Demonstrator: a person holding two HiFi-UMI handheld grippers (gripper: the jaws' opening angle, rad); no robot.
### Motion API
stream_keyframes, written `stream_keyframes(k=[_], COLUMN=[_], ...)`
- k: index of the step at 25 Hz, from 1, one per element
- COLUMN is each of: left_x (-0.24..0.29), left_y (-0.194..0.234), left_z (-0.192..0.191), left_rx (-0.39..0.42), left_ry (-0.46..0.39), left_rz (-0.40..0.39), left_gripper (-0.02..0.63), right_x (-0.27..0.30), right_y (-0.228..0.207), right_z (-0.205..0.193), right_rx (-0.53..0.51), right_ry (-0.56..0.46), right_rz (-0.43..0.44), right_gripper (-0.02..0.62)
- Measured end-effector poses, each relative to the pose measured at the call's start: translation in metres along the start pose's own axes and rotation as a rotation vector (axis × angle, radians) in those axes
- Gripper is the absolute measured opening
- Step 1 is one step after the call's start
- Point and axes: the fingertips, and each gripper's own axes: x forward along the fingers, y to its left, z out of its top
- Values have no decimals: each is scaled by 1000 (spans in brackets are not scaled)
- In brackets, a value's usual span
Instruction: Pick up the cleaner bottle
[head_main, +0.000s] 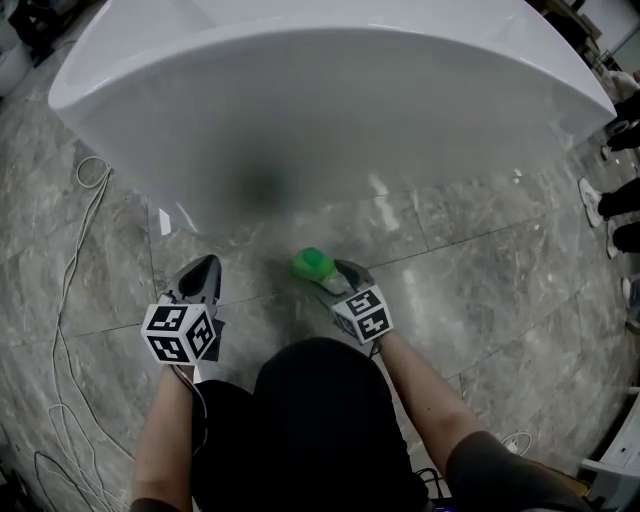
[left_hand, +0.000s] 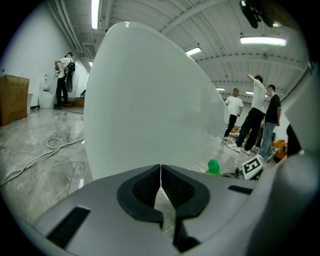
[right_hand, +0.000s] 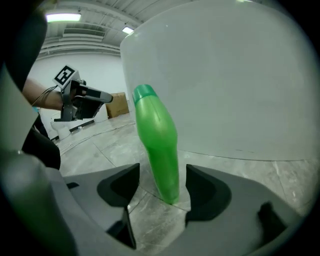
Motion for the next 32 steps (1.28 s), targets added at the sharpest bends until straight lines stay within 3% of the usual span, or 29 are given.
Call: stream_keyframes(k=[7,11,19,26,28,32], left_x=[6,4,9,15,14,9], left_y=[1,4,18,17,19,19], left_z=[-5,-6,-20,-19,-19,-23], left_rx=[-11,28,20,26,24,12], left_ry=[-2,2,30,6,7,17], left_rz=[5,5,29,10,13,8], left_gripper=[15,15,15,15,15,15], right_x=[28,42,69,73,73,75], right_y=[3,6,8,5,5,-1], right_z=[1,5,1,-4,-3,-5], right_rx=[-39,-22,-74,-86,-107,-27], right_ry=[-20,-50,-31,-37,-19,-2], right_rz=[40,62,52,40,22,-20], right_gripper=[275,273,273,273,215,207])
